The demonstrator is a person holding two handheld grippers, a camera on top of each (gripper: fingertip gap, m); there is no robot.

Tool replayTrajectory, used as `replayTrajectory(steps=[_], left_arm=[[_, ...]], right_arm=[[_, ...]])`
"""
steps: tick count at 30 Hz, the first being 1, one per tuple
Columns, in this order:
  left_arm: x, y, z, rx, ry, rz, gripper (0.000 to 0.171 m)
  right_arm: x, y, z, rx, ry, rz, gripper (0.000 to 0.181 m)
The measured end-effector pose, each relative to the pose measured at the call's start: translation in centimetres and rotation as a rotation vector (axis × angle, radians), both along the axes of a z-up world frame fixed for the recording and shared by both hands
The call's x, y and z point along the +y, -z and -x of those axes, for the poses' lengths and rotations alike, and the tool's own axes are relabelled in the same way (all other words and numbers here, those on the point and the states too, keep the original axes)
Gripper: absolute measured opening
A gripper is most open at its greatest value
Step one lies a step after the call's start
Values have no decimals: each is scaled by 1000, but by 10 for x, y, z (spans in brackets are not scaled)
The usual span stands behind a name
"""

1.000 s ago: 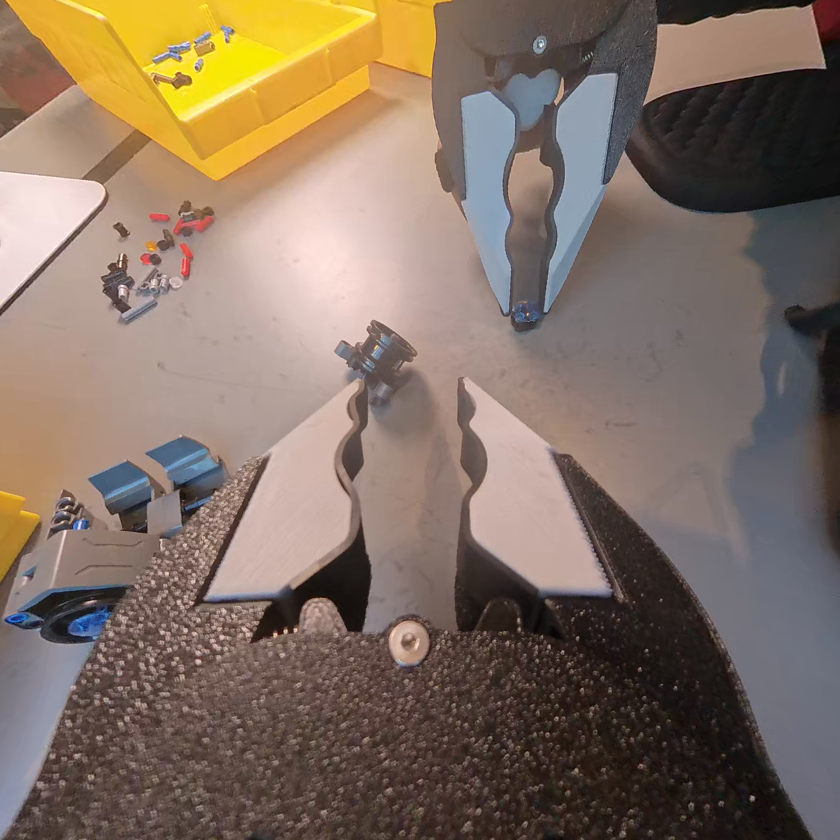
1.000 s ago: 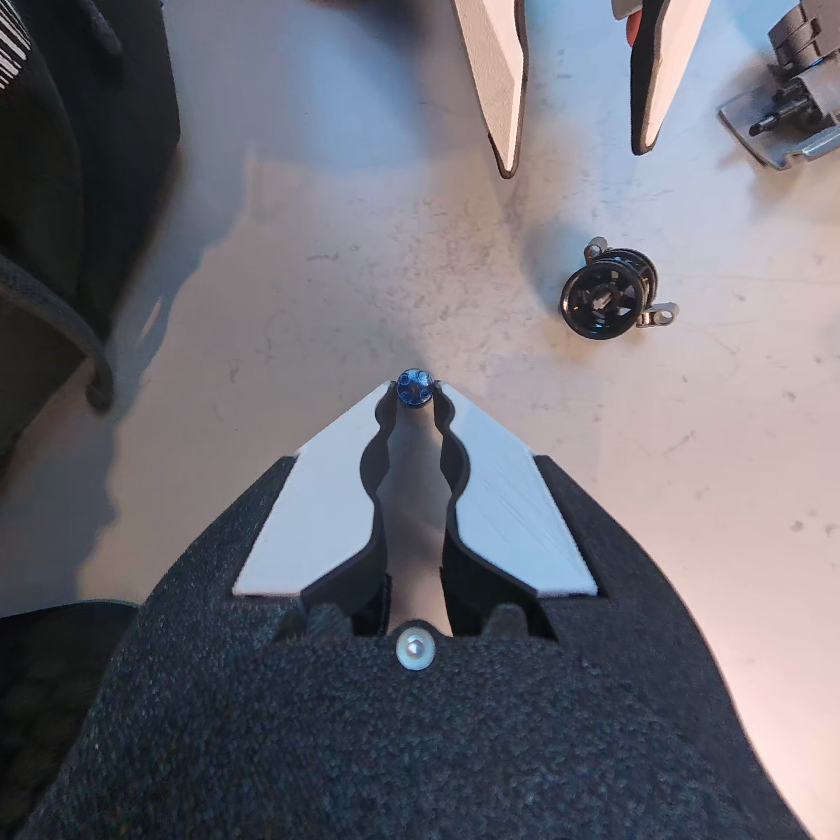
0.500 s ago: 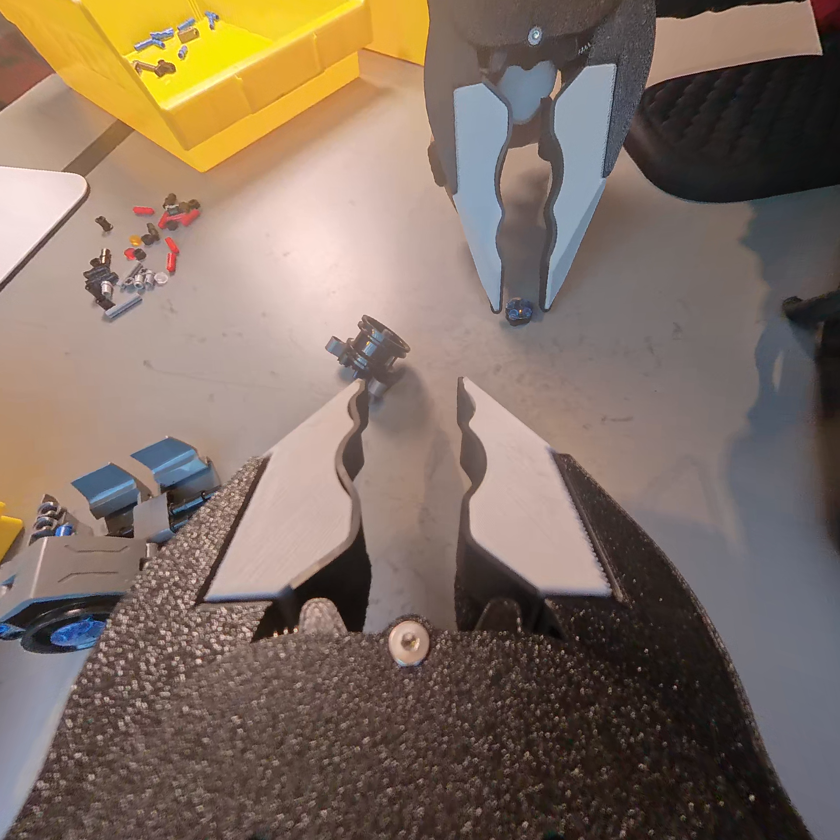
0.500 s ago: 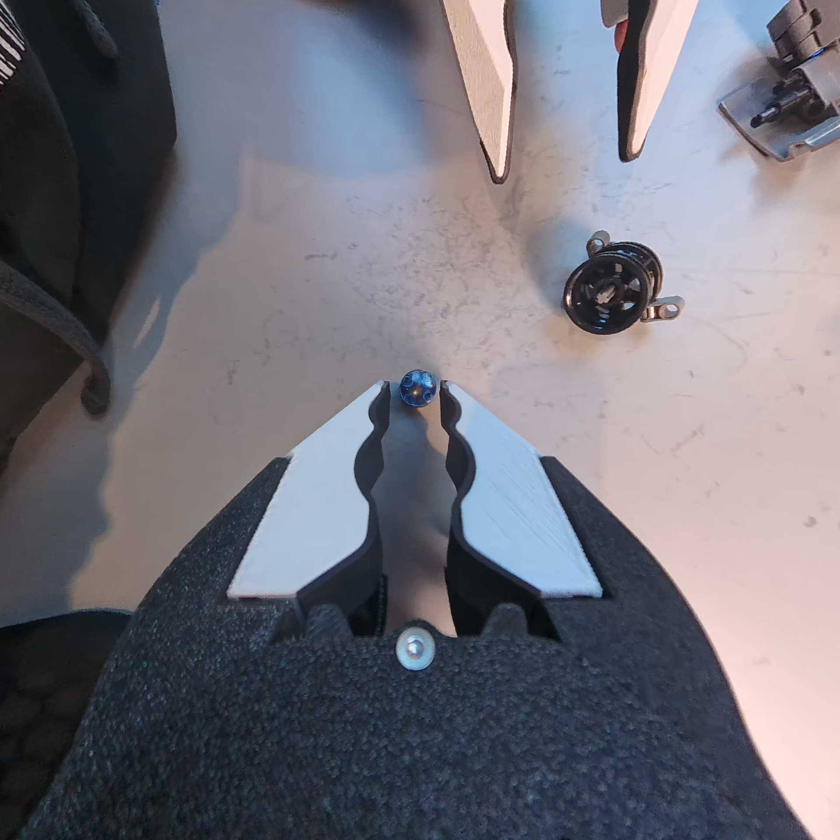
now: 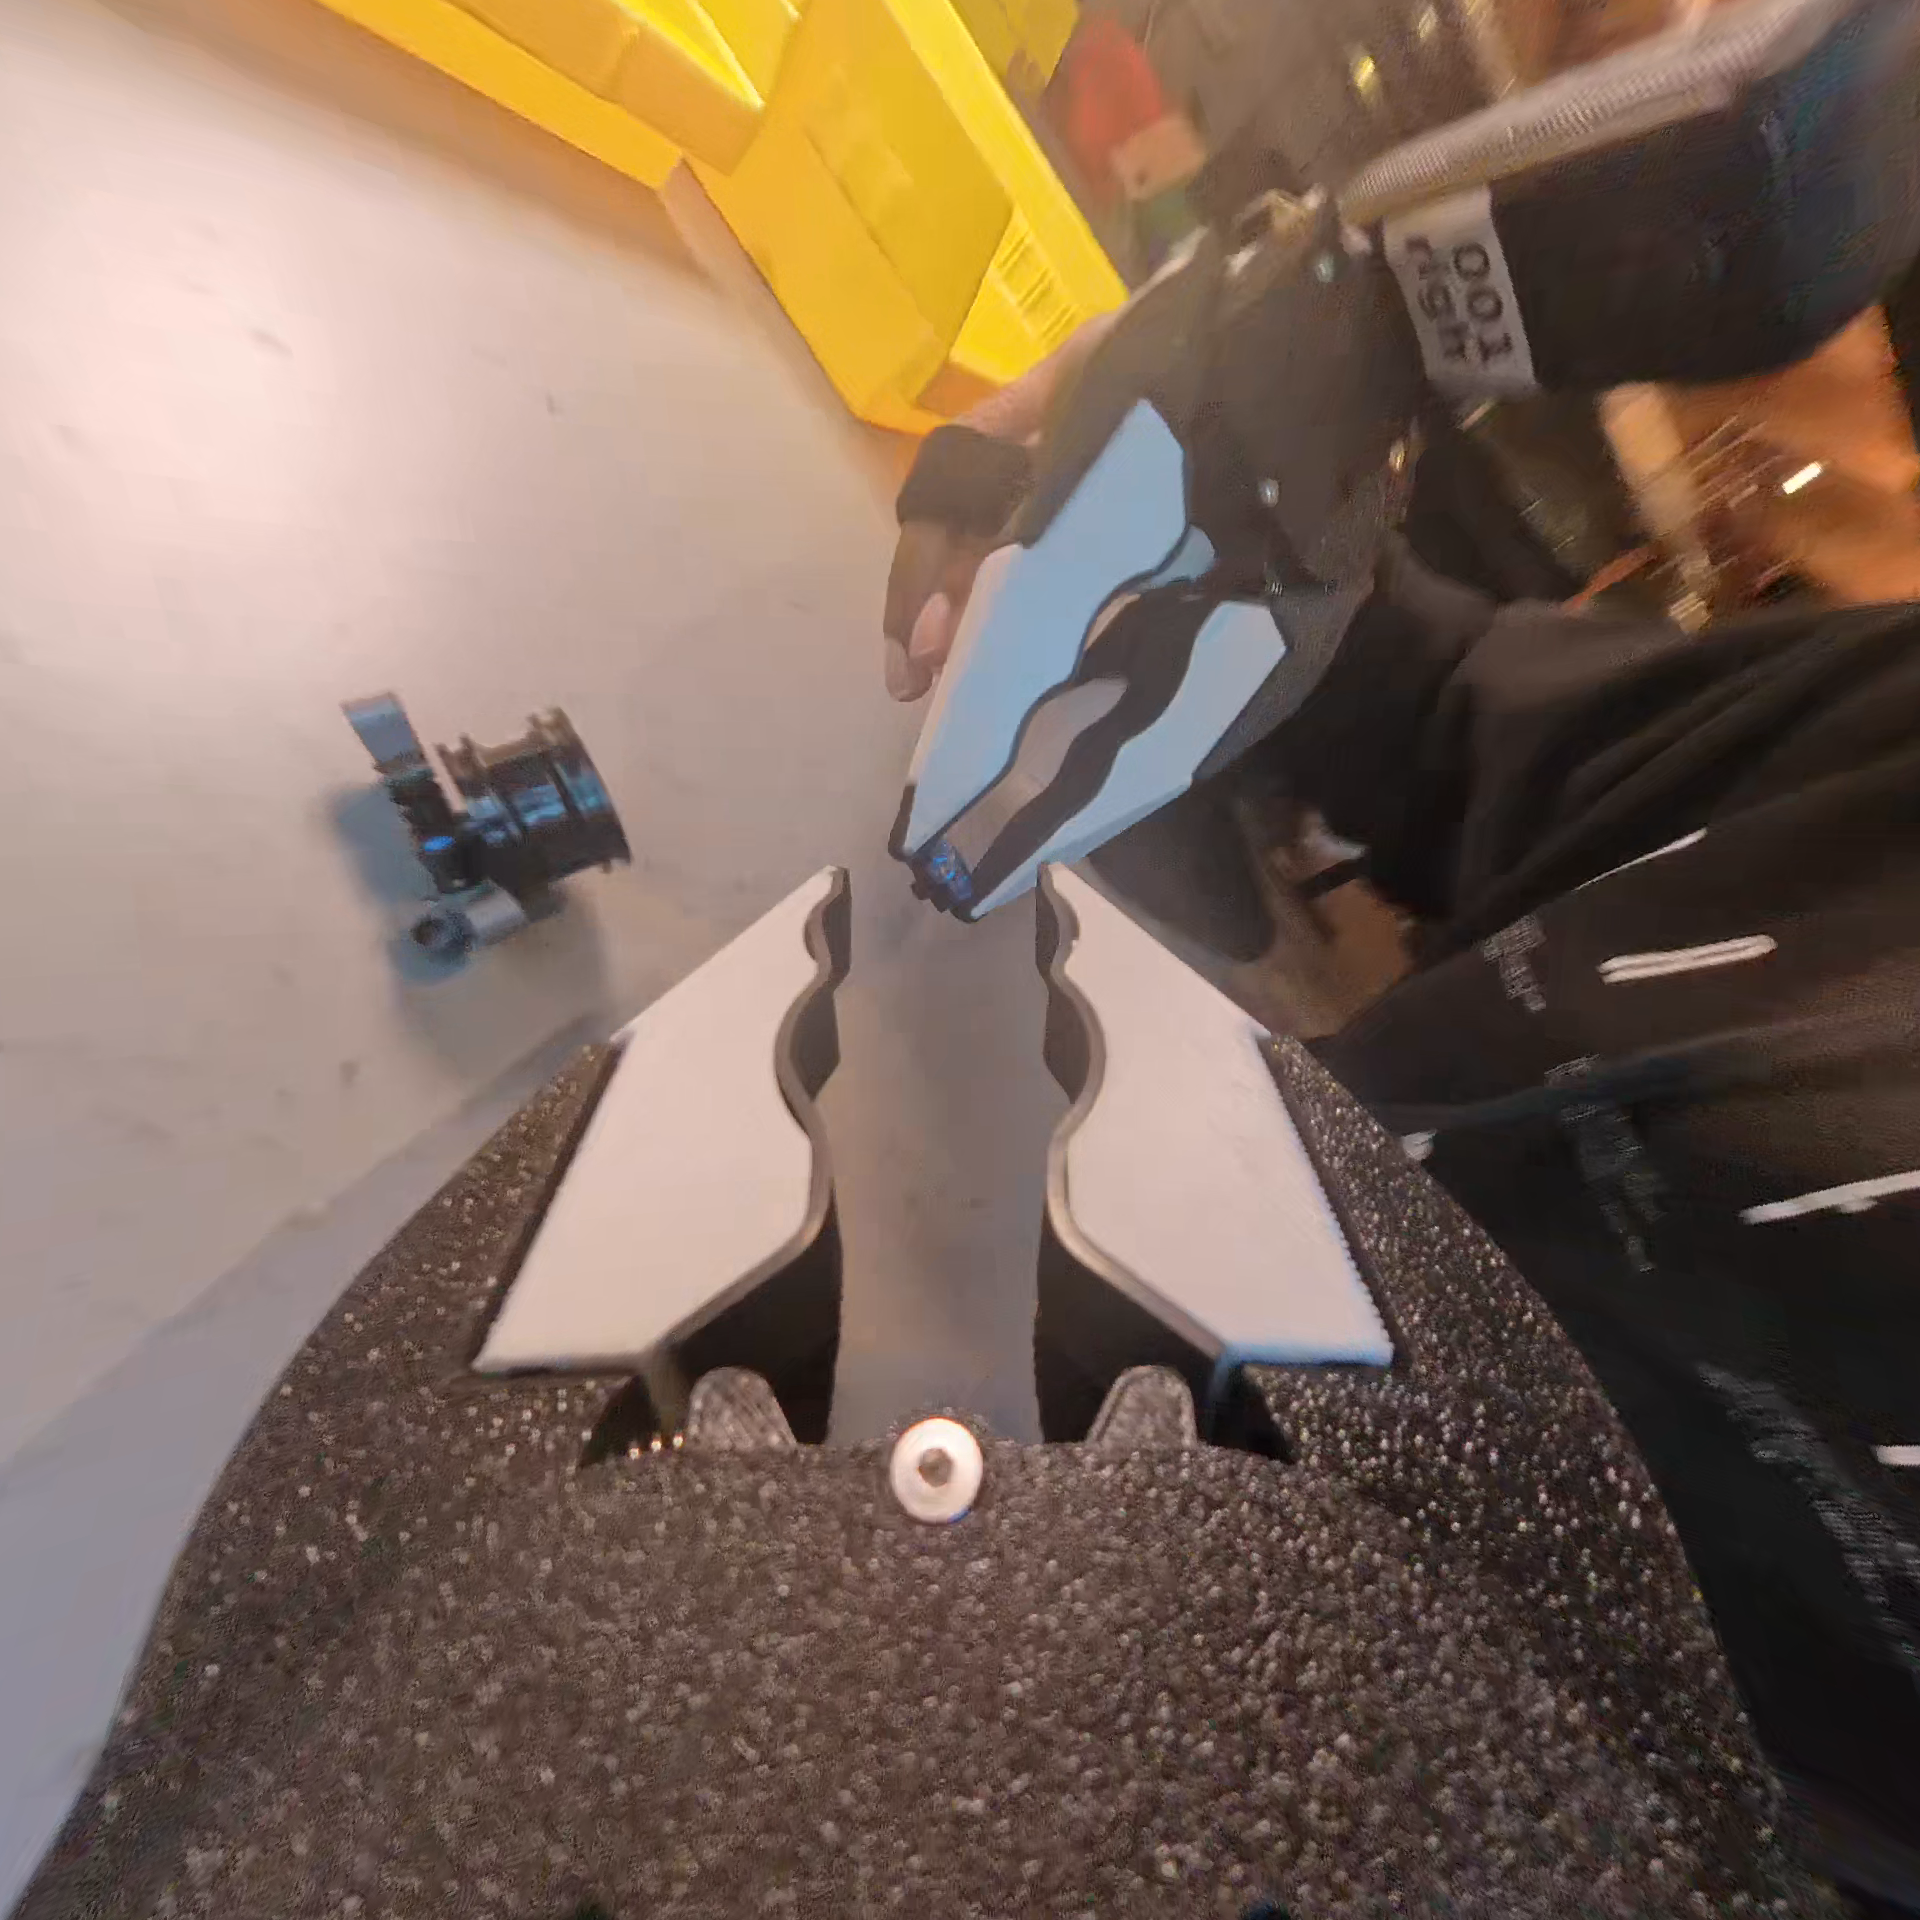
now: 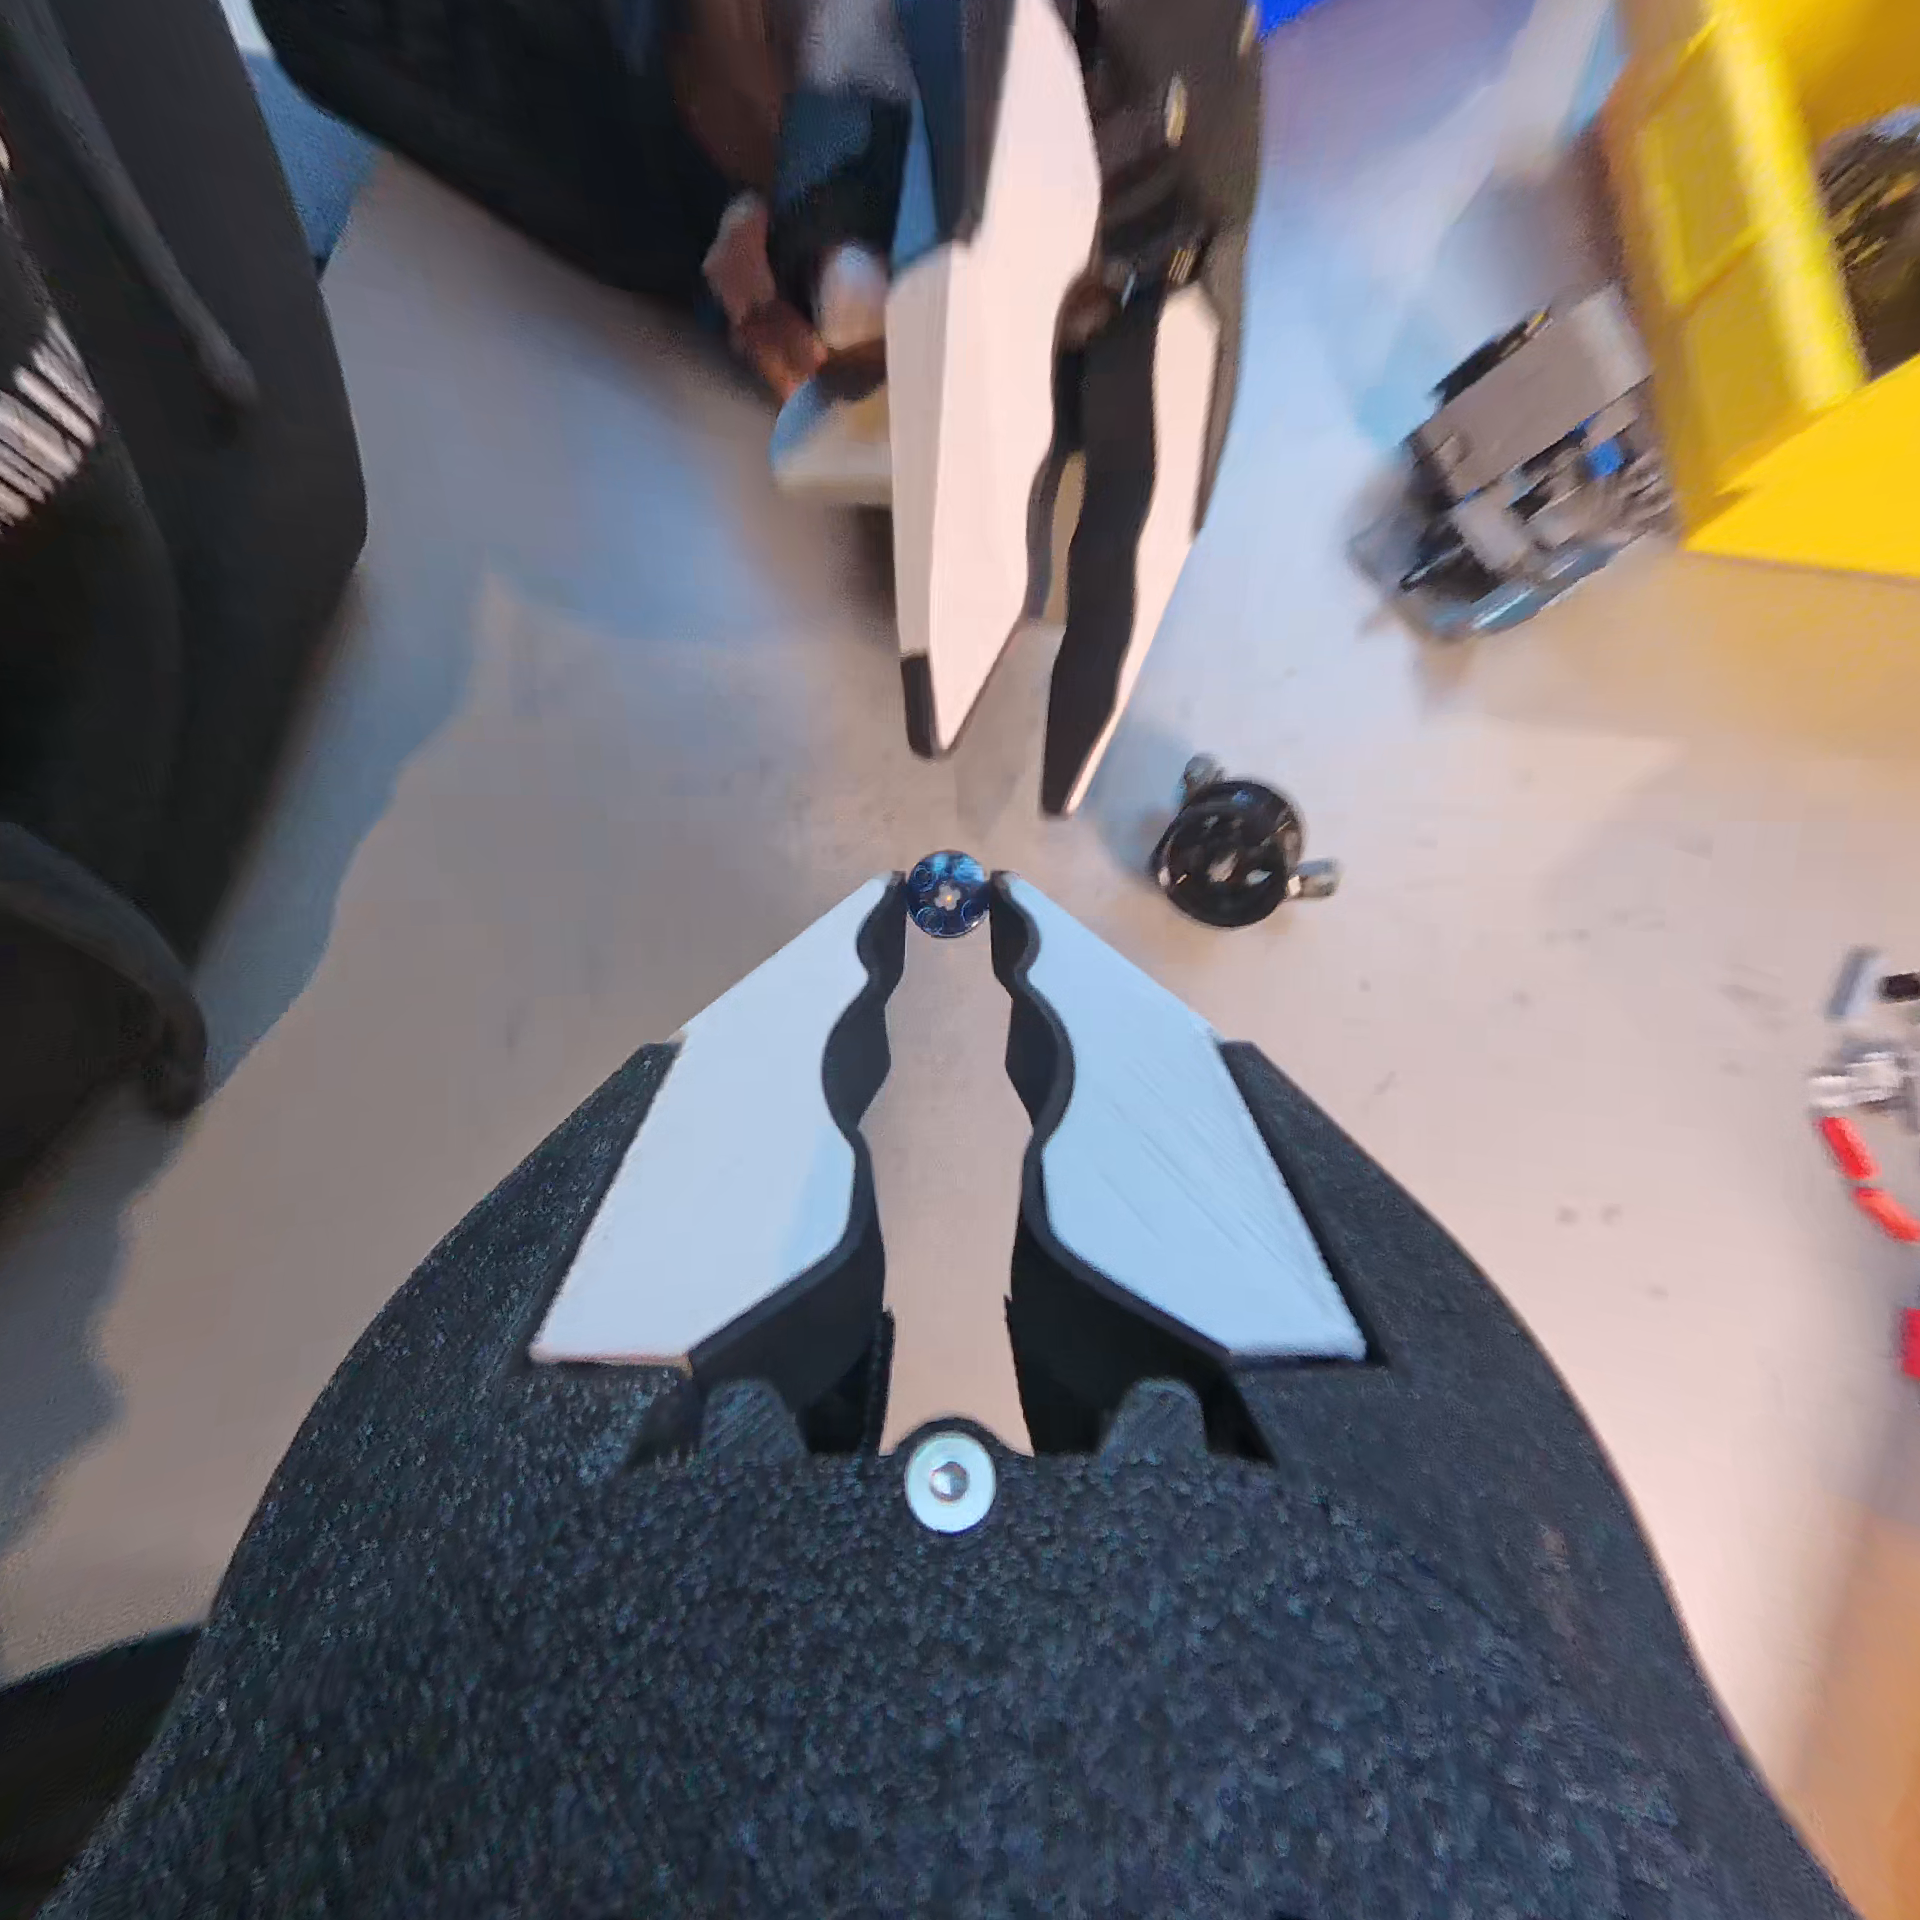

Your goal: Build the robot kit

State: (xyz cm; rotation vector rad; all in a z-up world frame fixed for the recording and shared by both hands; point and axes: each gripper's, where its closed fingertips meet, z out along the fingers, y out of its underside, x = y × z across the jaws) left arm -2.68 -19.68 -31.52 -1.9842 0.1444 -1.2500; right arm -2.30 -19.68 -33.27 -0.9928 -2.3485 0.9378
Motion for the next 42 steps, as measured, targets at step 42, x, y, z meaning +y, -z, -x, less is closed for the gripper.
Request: replayTrajectory(steps=[42], left_arm=[[-24, -52, -27, 510, 71, -692, 8]], right_arm=[[-22, -77, -9, 389, 71, 283, 17]])
